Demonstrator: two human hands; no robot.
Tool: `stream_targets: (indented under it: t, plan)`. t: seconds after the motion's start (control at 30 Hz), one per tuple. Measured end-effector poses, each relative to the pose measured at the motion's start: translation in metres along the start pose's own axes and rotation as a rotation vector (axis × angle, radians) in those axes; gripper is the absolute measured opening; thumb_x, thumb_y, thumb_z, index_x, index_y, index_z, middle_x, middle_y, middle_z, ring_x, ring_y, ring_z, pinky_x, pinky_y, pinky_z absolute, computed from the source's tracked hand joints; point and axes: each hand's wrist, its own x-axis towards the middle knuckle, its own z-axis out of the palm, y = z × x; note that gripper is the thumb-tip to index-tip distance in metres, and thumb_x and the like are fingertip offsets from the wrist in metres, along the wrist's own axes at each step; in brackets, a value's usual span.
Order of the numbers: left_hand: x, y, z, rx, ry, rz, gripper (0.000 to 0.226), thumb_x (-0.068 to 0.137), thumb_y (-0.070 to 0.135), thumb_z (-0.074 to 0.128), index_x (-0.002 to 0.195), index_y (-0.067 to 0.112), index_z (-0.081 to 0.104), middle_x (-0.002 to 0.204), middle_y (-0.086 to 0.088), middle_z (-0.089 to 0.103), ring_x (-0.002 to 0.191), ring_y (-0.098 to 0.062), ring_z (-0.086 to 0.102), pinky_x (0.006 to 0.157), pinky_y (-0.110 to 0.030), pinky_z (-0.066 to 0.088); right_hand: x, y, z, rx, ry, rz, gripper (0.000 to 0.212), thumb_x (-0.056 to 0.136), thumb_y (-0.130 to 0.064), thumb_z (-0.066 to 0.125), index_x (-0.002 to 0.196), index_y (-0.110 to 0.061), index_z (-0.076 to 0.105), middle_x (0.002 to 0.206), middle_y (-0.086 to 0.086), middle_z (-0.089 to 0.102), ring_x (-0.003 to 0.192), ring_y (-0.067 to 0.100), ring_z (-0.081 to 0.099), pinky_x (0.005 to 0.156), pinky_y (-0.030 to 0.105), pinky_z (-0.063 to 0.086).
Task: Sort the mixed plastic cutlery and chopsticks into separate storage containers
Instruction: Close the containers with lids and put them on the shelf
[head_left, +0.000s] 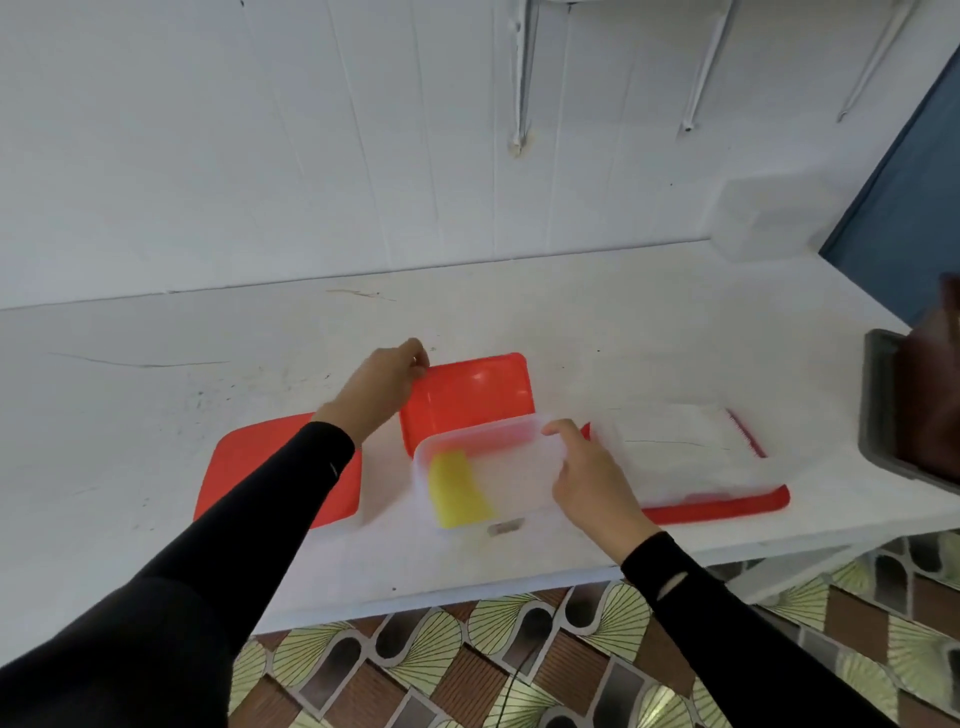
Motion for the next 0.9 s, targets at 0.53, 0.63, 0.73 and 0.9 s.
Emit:
stream_targets:
  t: [0.53, 0.63, 0.73, 0.9]
  plan:
    - [-0.147, 0.032, 0.074, -0.396, 0.325, -0.107, 0.051, 0.103, 0.040, 0.044, 0.148, 0.016, 0.036, 0.153, 0.005, 0.031, 0.143, -0.010, 0.028, 0.115, -0.021, 0.021, 0.019, 0.009, 0.017, 0.539, -0.178, -0.040, 0.056, 0.106, -0.044, 0.019, 0.158, -0.023, 0.012, 0.163, -0.010, 0.012, 0.148, 0.003, 0.012, 0.111, 0.017, 0.010]
    - [-0.135, 0.046, 0.073, -0.762, 0.222, -0.428, 0.058, 0.105, 0.044, 0.031, 0.156, 0.023, 0.015, 0.161, 0.010, 0.017, 0.145, -0.001, 0.016, 0.113, -0.020, 0.015, 0.019, 0.009, 0.024, 0.546, -0.119, -0.030, 0.058, 0.107, -0.038, 0.024, 0.158, -0.022, 0.001, 0.165, -0.006, 0.004, 0.150, 0.009, 0.009, 0.113, 0.020, 0.010]
    - [-0.132, 0.056, 0.073, -0.840, 0.259, -0.446, 0.051, 0.108, 0.036, 0.026, 0.156, 0.023, 0.020, 0.160, 0.010, 0.022, 0.141, 0.001, 0.021, 0.111, -0.018, 0.017, 0.021, 0.010, 0.026, 0.505, -0.130, -0.014, 0.058, 0.108, -0.034, 0.025, 0.158, -0.018, 0.002, 0.165, -0.001, 0.005, 0.151, 0.013, 0.009, 0.119, 0.028, 0.011]
    - [-0.126, 0.059, 0.073, -0.869, 0.337, -0.470, 0.047, 0.109, 0.027, 0.025, 0.155, 0.020, 0.024, 0.158, 0.008, 0.026, 0.141, -0.002, 0.024, 0.110, -0.017, 0.019, 0.026, 0.012, 0.030, 0.462, -0.093, -0.073, 0.058, 0.108, -0.031, 0.025, 0.158, -0.017, -0.001, 0.165, -0.001, -0.004, 0.151, 0.010, -0.003, 0.122, 0.030, 0.003]
